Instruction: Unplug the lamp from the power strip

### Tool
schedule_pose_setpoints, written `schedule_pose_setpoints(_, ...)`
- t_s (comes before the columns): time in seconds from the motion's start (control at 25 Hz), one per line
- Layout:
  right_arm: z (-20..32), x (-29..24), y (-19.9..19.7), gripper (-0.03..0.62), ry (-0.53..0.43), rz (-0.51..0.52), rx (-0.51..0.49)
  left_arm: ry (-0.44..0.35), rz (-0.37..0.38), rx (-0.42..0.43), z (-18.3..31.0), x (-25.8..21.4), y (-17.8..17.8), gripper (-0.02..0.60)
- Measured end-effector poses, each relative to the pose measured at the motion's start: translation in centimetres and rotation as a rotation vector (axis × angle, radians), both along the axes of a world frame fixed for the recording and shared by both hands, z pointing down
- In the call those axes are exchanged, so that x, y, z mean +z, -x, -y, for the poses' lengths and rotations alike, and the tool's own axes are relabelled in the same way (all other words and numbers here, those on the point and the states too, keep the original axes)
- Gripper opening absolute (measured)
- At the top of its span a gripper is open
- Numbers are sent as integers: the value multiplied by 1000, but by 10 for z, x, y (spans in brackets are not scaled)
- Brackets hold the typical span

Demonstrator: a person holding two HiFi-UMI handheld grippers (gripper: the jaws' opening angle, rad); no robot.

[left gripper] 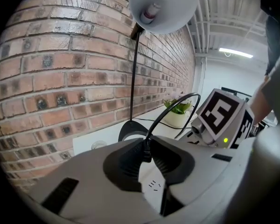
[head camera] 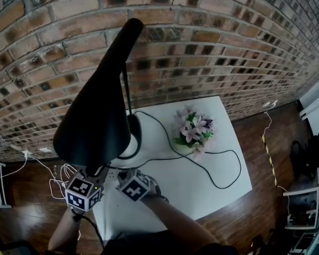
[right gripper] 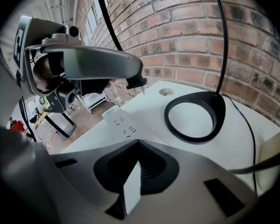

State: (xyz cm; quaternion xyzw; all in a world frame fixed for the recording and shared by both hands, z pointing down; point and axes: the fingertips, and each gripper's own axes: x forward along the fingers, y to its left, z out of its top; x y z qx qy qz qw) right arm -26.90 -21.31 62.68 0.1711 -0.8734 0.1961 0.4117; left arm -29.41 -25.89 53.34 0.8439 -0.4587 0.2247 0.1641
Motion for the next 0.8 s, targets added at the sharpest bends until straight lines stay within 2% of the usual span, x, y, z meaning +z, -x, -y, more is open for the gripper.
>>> schedule_pose_setpoints(0.2, -5, 0, -1, -2, -68, -13, -47, -1, -2, -3, 0, 1, -2, 69)
schedule_pose_setpoints(0.36, -10, -8, -7, -2, -101, 3, -48, -14, 12, 6, 3, -1, -6, 69)
schedule_pose_setpoints(0.44, -4, -24, -13, 0, -155, 54, -5, -11, 3, 7, 4, 0, -8, 71)
schedule_pose_setpoints(0.56, 4, -51, -27, 0, -168, 135, 98, 5, -25, 10, 5, 1, -13, 72)
schedule_pose_setpoints(0.8, 11, -74, -52, 0, -202, 149, 177, -4, -15, 32, 11, 4, -28, 72)
